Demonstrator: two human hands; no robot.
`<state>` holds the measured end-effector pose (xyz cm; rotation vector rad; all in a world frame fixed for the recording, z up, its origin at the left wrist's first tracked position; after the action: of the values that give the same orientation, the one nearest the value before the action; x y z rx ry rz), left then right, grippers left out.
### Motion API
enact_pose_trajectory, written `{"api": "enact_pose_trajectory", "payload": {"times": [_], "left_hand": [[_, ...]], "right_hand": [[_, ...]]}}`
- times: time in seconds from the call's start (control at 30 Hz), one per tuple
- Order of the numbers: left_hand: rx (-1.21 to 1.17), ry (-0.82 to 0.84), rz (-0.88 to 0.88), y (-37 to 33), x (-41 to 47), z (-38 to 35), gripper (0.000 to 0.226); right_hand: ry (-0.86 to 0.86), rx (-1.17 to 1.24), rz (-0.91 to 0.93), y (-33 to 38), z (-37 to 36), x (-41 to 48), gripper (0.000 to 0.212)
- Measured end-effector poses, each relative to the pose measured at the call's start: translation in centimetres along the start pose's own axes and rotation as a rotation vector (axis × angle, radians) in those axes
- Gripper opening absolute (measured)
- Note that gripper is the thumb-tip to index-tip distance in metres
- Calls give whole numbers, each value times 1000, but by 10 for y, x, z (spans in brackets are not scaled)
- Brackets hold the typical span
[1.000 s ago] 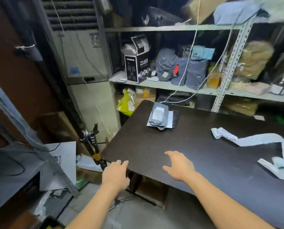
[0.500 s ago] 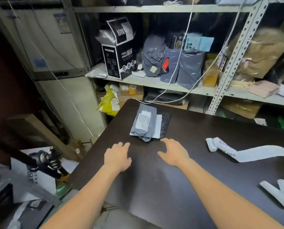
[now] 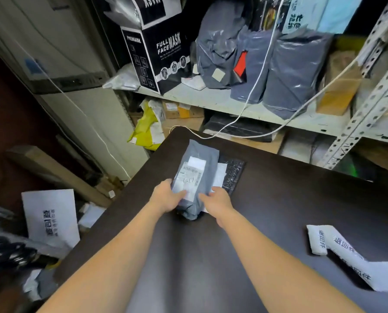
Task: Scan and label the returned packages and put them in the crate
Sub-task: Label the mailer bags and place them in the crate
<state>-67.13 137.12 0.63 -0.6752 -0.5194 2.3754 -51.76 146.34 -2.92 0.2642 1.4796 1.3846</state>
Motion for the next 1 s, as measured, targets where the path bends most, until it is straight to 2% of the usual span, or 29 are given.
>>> {"api": "enact_pose_trajectory", "payload": {"times": [0.07, 0.17, 0.27, 0.43, 0.7, 0.87, 1.0], "left_hand": [[-152, -29, 16, -3, 4, -6, 34], [-263, -55, 1, -9, -3, -7, 25], [-355, -83, -33, -15, -16, -5, 19], [-485, -90, -134, -34, -58, -6, 27], [-499, -29, -336, -77, -157, -49, 34], [-367, 15, -574, -106, -243, -100, 29], [-394, 158, -633, -117, -317, -147, 30]], "right_hand": [[-13, 23, 24, -1, -2, 11, 28], [16, 113, 45, 0, 0, 13, 21], [65, 193, 84, 2, 9, 2, 24], [88, 217, 206, 3, 40, -38, 34], [-125, 25, 357, -26, 123, -151, 39], [-311, -27, 333, -82, 175, -249, 38], [-417, -58, 252, -140, 212, -320, 40]]}}
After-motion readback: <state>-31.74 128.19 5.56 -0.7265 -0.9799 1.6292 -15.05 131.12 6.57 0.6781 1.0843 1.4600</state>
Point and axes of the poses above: each hand's wrist, its own x-axis towards the middle knuckle, its own z-axis out of the back of the hand, y = z × x, the point moved 5 cm from there along x, towards the middle knuckle, and after that the axes turned 4 degrees about x, right-handed, at the moved point
